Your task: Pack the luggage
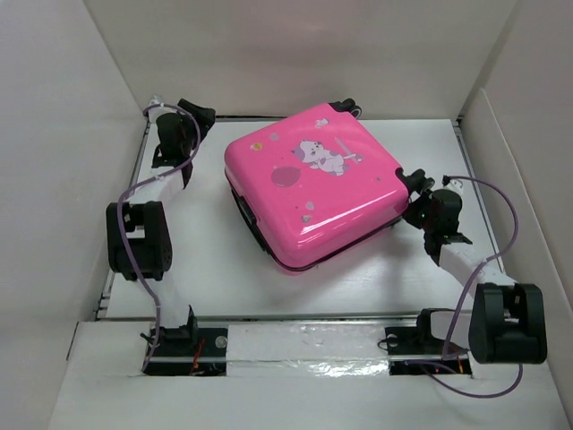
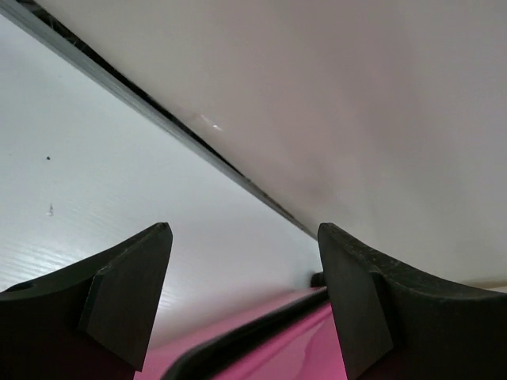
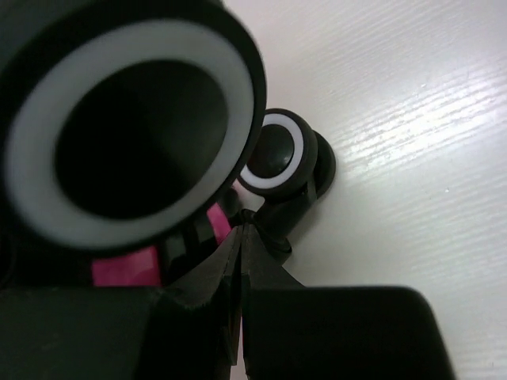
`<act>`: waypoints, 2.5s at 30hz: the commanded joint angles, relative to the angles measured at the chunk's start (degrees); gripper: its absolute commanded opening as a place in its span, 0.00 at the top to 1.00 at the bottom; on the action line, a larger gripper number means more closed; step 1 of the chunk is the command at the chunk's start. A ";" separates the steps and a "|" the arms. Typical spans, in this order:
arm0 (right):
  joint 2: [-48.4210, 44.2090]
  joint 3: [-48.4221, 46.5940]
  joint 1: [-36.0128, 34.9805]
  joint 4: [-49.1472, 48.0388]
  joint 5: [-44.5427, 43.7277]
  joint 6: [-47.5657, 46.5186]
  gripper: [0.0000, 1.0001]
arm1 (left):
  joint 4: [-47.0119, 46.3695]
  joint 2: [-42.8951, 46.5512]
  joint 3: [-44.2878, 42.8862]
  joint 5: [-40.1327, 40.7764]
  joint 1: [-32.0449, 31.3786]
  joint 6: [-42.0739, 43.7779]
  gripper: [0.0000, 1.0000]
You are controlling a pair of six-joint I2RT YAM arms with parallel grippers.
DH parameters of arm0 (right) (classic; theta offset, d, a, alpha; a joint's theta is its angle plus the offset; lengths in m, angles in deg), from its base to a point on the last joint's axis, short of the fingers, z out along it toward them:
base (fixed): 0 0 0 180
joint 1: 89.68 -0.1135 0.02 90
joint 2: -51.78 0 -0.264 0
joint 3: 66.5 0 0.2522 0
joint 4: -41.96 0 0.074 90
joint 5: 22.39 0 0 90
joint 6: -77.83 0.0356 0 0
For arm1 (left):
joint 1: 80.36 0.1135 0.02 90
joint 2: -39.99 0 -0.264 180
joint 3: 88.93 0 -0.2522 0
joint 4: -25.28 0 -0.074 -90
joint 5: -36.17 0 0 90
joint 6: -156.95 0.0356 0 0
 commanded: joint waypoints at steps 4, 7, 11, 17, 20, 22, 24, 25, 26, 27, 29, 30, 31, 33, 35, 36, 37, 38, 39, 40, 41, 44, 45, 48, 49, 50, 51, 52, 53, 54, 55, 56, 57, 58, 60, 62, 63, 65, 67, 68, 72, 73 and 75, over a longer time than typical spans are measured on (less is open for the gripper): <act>11.37 -10.44 -0.45 -10.49 10.60 -1.45 0.95 | -1.37 -6.04 -2.71 -8.40 0.05 1.31 0.30; 17.87 -14.41 -2.11 -11.28 14.90 -1.54 0.94 | -9.53 -2.62 6.94 -5.77 0.05 -0.54 0.31; 25.78 -23.37 -4.23 -10.41 19.30 -1.98 0.94 | -20.54 4.93 22.15 -1.38 -0.47 -4.76 0.32; 32.75 -38.04 -6.51 -5.40 22.99 -2.42 0.91 | -25.04 16.54 35.71 7.33 -1.09 -7.58 0.30; 32.41 -40.08 -6.51 -3.81 23.53 -2.42 0.79 | -21.97 22.77 35.10 8.99 -0.48 -7.58 0.26; 30.04 -38.16 -5.81 -4.43 23.17 -1.89 0.62 | -20.29 28.40 33.00 10.40 -0.48 -7.41 0.25; 27.84 -36.40 -4.50 -4.87 22.74 -1.89 0.51 | -18.89 34.53 29.76 10.84 -1.08 -6.44 0.24; 24.96 -35.43 -4.49 -4.43 22.21 -2.68 0.45 | -17.32 36.57 28.52 11.11 -1.87 -5.57 0.24; 23.10 -33.34 -3.88 -3.82 21.42 -3.47 0.43 | -16.43 38.85 27.64 11.81 -3.80 -3.04 0.25; 21.08 -31.92 -3.87 -2.94 18.98 -4.08 0.43 | -15.99 43.05 26.93 10.94 -4.42 -2.23 0.26; 13.38 -25.80 -3.87 -1.18 15.63 -5.23 0.43 | -17.47 46.94 28.50 9.44 -4.43 -3.35 0.32; 10.28 -23.23 -4.83 -0.92 11.96 -5.32 0.44 | -18.43 50.36 31.99 0.48 -4.43 -4.32 0.35; 7.03 -20.60 -5.45 -1.09 10.44 -5.06 0.46 | -21.23 51.78 34.20 -2.40 -4.43 -5.11 0.40; -2.90 -13.06 -8.07 -2.14 8.24 -5.75 0.52 | -23.27 56.34 40.59 -8.11 -4.43 -6.52 0.58; -9.23 -9.69 -9.93 -0.75 7.70 -9.00 0.77 | -20.22 60.47 43.35 -8.93 -4.43 -4.43 0.87; -14.83 -7.41 -10.81 0.92 9.01 -9.97 0.85 | -17.50 64.41 43.88 -8.84 -4.43 -1.72 0.94; -17.49 -6.00 -12.99 2.50 10.07 -10.59 0.98 | -12.17 66.45 45.11 -8.67 -4.43 -0.65 1.00; -19.96 -4.68 -14.06 3.21 11.56 -10.51 1.00 | -9.07 69.17 45.81 -8.06 -4.43 0.23 1.00; -24.42 -3.27 -15.29 3.65 14.36 -10.07 1.00 | -6.52 73.98 48.17 -5.87 -4.43 0.68 1.00; -26.29 -0.04 -18.43 3.05 15.60 -9.46 1.00 | -1.01 76.03 49.50 -4.72 -4.43 1.29 1.00; -27.88 1.39 -20.29 3.13 16.48 -9.19 1.00 | 2.27 77.88 50.56 -3.40 -4.43 2.34 1.00; -31.93 6.31 -28.01 3.13 17.20 -11.12 1.00 | 10.20 77.56 56.35 -1.46 -4.43 3.76 1.00; -32.46 7.63 -29.78 2.26 16.24 -11.38 1.00 | 10.47 74.68 59.94 -2.76 -4.43 3.58 1.00; -31.41 9.84 -36.38 0.14 11.08 -11.65 0.96 | 6.61 68.00 65.14 -4.35 -4.43 1.21 1.00; -30.54 10.19 -37.87 -0.99 9.30 -11.65 0.82 | 5.47 67.10 65.85 -5.05 -4.43 1.21 1.00; -28.44 10.89 -39.28 -1.70 7.46 -11.74 0.73 | 4.68 66.39 66.56 -5.67 -4.43 1.30 1.00; -27.29 11.15 -41.82 -2.57 5.01 -11.91 0.66 | 4.41 66.39 67.61 -6.02 -4.95 1.56 1.00; -26.06 11.51 -42.97 -5.37 4.28 -12.43 0.54 | 4.32 66.73 68.05 -6.29 -4.96 1.82 1.00; -23.44 12.03 -44.03 -7.40 3.06 -12.53 0.49 | 4.41 66.91 68.32 -6.81 -4.96 2.26 1.00; -21.84 13.25 -45.00 -9.77 0.35 -12.35 0.47 | 4.76 66.39 68.41 -7.60 -4.96 2.52 0.97; -20.17 13.35 -46.31 -13.18 -0.11 -12.70 0.46 | 3.19 65.95 68.93 -8.65 -4.96 2.61 0.89; -18.50 13.18 -46.32 -14.52 -0.38 -13.49 0.46 | 1.96 65.08 69.20 -9.80 -4.96 2.53 0.72; -14.75 12.48 -47.11 -15.49 -2.73 -13.76 0.46 | 0.21 63.33 69.46 -12.50 -4.96 2.44 0.65; -12.88 12.48 -47.12 -18.64 -3.54 -14.11 0.46 | -3.20 62.44 69.99 -13.58 -4.96 2.18 0.61; -7.54 12.13 -47.12 -22.08 -5.55 -14.28 0.45 | -5.43 59.81 69.99 -16.12 -4.96 1.91 0.52; -4.62 11.34 -47.64 -24.99 -6.70 -14.81 0.45 | -9.03 58.39 70.17 -17.71 -4.96 1.30 0.51; -3.30 11.68 -47.64 -27.52 -7.75 -15.07 0.45 | -9.65 57.17 70.08 -18.94 -4.96 1.21 0.51; 0.66 12.65 -47.64 -33.51 -9.51 -15.69 0.45 | -10.62 55.93 69.38 -20.08 -4.96 1.47 0.52; 4.43 12.48 -47.64 -37.97 -10.84 -17.09 0.45 | -10.71 54.79 68.77 -22.45 -4.96 2.17 0.53; 5.50 12.48 -47.64 -39.83 -10.23 -17.88 0.46 | -10.54 54.70 68.67 -23.33 -4.96 2.52 0.55; 6.83 12.21 -48.34 -44.33 -7.60 -19.38 0.47 | -6.94 56.88 68.24 -19.59 -10.56 6.55 0.57; 6.74 12.13 -48.35 -44.16 -7.50 -19.64 0.48 | -4.15 57.85 67.89 -17.91 -11.71 7.44 0.57; 5.69 12.73 -48.87 -43.98 -8.02 -19.82 0.48 | -2.45 60.57 67.97 -15.09 -13.13 8.93 0.58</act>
